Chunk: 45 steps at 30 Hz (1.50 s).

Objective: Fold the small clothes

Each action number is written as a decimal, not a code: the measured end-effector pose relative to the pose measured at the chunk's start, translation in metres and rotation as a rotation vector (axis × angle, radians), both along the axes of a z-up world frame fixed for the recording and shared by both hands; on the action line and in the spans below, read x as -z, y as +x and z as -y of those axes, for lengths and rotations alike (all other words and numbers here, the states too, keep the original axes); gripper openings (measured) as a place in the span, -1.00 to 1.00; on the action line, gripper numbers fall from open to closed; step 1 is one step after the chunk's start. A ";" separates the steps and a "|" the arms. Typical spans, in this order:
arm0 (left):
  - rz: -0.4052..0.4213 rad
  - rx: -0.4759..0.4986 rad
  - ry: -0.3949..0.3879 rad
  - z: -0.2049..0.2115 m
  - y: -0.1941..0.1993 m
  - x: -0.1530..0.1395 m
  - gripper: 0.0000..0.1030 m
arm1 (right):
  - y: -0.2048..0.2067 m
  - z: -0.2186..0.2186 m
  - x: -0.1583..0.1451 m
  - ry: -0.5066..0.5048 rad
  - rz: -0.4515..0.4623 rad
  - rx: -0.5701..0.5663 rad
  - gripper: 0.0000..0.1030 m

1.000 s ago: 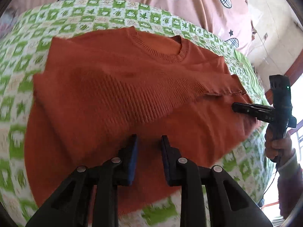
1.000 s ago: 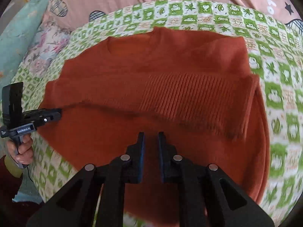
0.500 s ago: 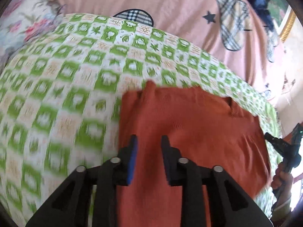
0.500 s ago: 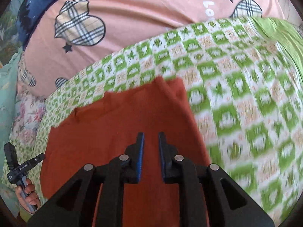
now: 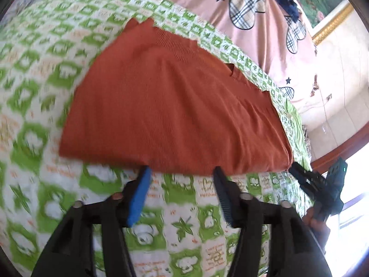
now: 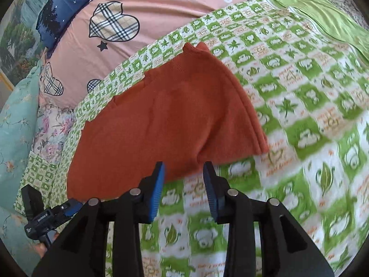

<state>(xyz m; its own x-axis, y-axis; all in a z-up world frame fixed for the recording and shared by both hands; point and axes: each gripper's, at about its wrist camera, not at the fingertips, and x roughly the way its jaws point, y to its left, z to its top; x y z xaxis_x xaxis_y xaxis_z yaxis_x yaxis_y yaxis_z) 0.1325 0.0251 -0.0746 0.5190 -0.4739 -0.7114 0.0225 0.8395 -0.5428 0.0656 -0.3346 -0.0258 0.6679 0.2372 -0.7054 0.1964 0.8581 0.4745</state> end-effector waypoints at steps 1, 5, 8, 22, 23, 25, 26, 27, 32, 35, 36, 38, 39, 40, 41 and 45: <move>-0.018 -0.004 -0.028 0.000 -0.002 0.005 0.38 | -0.001 -0.002 0.001 0.001 -0.005 -0.003 -0.29; -0.022 -0.022 -0.059 0.004 0.002 0.008 0.54 | -0.005 -0.010 0.003 0.017 -0.015 -0.016 -0.28; -0.024 -0.055 -0.058 0.005 0.008 0.009 0.58 | -0.005 -0.015 0.004 0.028 -0.013 -0.032 -0.22; -0.007 -0.207 -0.045 -0.031 0.045 0.008 0.34 | 0.001 -0.020 -0.006 0.037 0.006 -0.068 -0.14; -0.005 -0.216 -0.038 -0.033 0.047 0.009 0.22 | 0.000 -0.020 -0.006 0.039 0.007 -0.067 -0.14; -0.005 -0.233 -0.014 -0.036 0.049 0.009 0.07 | 0.003 -0.019 -0.006 0.043 0.008 -0.070 -0.14; -0.003 -0.241 -0.001 -0.037 0.051 0.008 -0.04 | 0.004 -0.019 -0.007 0.044 0.008 -0.072 -0.14; -0.002 -0.249 0.011 -0.038 0.053 0.007 -0.10 | 0.006 -0.018 -0.007 0.045 0.010 -0.075 -0.14; 0.046 -0.263 0.075 -0.037 0.056 -0.012 -0.78 | 0.018 -0.005 -0.014 0.075 0.028 -0.098 -0.14; 0.144 -0.200 0.168 -0.007 0.054 -0.044 -0.80 | 0.032 0.011 -0.016 0.114 0.020 -0.100 -0.14; 0.172 -0.171 0.179 0.004 0.054 -0.053 -0.80 | 0.038 0.015 -0.019 0.113 0.016 -0.104 -0.14; 0.227 -0.094 0.200 0.034 0.056 -0.071 -0.80 | 0.050 0.022 -0.025 0.124 0.013 -0.128 -0.14; 0.250 -0.061 0.218 0.051 0.057 -0.078 -0.80 | 0.056 0.025 -0.028 0.139 0.013 -0.141 -0.14; 0.276 -0.020 0.240 0.070 0.058 -0.084 -0.80 | 0.063 0.027 -0.031 0.161 0.015 -0.159 -0.14; 0.294 0.020 0.258 0.087 0.059 -0.087 -0.80 | 0.072 0.028 -0.033 0.187 0.017 -0.182 -0.11; 0.326 0.189 0.348 0.158 0.061 -0.072 -0.80 | 0.106 0.021 -0.032 0.230 -0.014 -0.252 0.29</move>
<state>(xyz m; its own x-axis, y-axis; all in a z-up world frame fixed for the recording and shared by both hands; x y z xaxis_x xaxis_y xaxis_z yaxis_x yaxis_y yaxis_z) 0.1935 -0.1327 -0.0021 0.6681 -0.3448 -0.6594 0.3133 0.9341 -0.1710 0.1719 -0.3551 0.0061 0.5589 0.5474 -0.6229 -0.0005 0.7514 0.6598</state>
